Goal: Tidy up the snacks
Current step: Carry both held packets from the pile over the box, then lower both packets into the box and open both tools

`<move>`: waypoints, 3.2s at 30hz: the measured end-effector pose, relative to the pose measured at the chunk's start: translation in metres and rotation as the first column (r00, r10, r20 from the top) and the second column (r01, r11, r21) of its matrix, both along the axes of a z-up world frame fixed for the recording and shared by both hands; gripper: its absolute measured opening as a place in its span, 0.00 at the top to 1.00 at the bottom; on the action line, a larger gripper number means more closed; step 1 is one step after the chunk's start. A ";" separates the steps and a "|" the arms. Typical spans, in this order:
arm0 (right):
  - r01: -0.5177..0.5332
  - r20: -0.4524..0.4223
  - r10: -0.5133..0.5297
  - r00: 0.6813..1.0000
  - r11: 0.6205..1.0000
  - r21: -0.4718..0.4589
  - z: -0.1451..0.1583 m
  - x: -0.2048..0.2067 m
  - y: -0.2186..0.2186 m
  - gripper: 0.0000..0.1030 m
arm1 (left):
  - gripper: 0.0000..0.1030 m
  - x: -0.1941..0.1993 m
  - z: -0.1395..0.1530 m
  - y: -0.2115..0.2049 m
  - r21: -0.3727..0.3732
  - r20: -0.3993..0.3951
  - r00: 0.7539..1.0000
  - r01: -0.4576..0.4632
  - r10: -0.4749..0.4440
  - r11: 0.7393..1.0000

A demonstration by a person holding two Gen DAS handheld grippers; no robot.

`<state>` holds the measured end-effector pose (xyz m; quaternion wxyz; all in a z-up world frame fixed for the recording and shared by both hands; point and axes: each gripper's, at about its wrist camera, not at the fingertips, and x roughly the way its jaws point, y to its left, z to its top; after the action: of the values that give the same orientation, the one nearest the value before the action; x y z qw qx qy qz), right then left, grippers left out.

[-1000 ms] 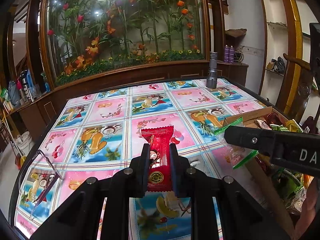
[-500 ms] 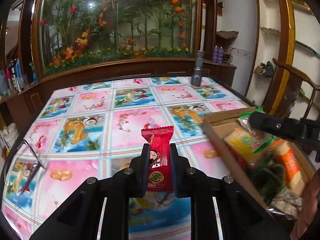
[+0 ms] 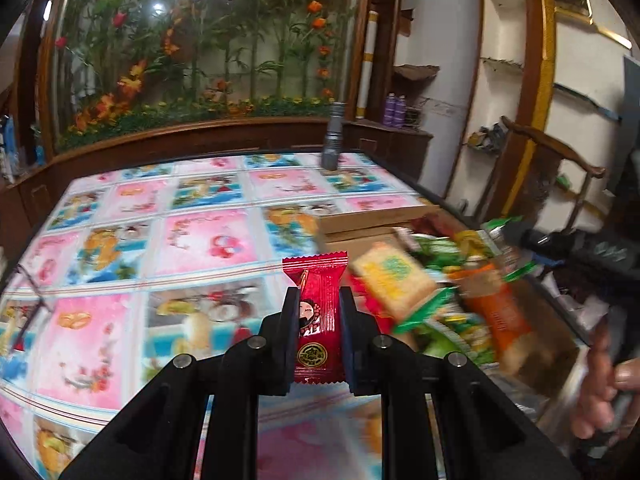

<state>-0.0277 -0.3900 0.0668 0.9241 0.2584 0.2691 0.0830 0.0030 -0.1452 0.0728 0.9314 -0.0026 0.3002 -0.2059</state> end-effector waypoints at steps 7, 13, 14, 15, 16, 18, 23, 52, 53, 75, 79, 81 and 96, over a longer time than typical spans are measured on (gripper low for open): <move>0.014 -0.059 -0.010 0.998 0.998 0.068 -0.016 0.006 -0.021 0.79 | 0.83 -0.010 -0.003 -0.063 -0.046 -0.066 0.984 0.160 -0.163 0.986; -0.029 -0.104 0.035 0.994 0.998 0.057 -0.022 0.010 -0.016 0.79 | 0.83 -0.011 -0.021 -0.099 -0.013 -0.119 0.968 0.223 -0.223 0.975; -0.031 -0.111 0.036 0.993 0.998 0.047 -0.023 0.011 -0.014 0.79 | 0.83 -0.010 -0.025 -0.101 0.001 -0.127 0.967 0.222 -0.220 0.975; -0.033 -0.124 0.037 0.992 0.999 0.038 -0.025 0.012 -0.012 0.79 | 0.83 -0.010 -0.028 -0.103 0.011 -0.130 0.968 0.219 -0.216 0.976; -0.036 -0.137 0.039 0.990 0.999 0.031 -0.027 0.014 -0.009 0.79 | 0.83 -0.009 -0.030 -0.103 0.019 -0.131 0.968 0.219 -0.215 0.976; -0.049 -0.162 0.053 0.985 0.998 0.027 -0.031 0.016 -0.006 0.79 | 0.82 -0.009 -0.034 -0.104 0.032 -0.135 0.968 0.217 -0.211 0.976; -0.065 -0.166 0.063 0.984 0.998 -0.006 -0.031 0.016 0.001 0.79 | 0.82 -0.014 -0.036 -0.109 0.081 -0.097 0.973 0.217 -0.209 0.973; -0.075 -0.160 0.069 0.985 0.997 -0.030 -0.029 0.018 0.008 0.79 | 0.82 -0.022 -0.036 -0.117 0.137 -0.057 0.975 0.218 -0.212 0.966; -0.072 -0.160 0.067 0.985 0.997 -0.030 -0.029 0.018 0.008 0.79 | 0.82 -0.022 -0.036 -0.117 0.137 -0.057 0.976 0.218 -0.212 0.966; -0.014 -0.198 0.005 0.980 0.999 -0.044 -0.035 0.021 0.002 0.78 | 0.81 -0.022 -0.037 -0.119 0.138 -0.057 0.975 0.220 -0.214 0.966; -0.011 -0.199 0.003 0.980 0.999 -0.041 -0.035 0.021 0.001 0.78 | 0.81 -0.022 -0.037 -0.118 0.138 -0.057 0.975 0.221 -0.215 0.965; -0.011 -0.198 0.002 0.980 0.999 -0.042 -0.035 0.021 0.000 0.78 | 0.81 -0.022 -0.037 -0.118 0.138 -0.057 0.975 0.221 -0.215 0.965; 0.017 -0.193 -0.029 0.981 0.998 -0.066 -0.032 0.018 -0.004 0.76 | 0.59 -0.024 -0.035 -0.120 0.136 -0.047 0.972 0.236 -0.231 0.962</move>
<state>-0.0099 -0.3939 0.0345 0.9021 0.2388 0.3575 0.0380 -0.0214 -0.2650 0.0376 0.8937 0.0953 0.3265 -0.2926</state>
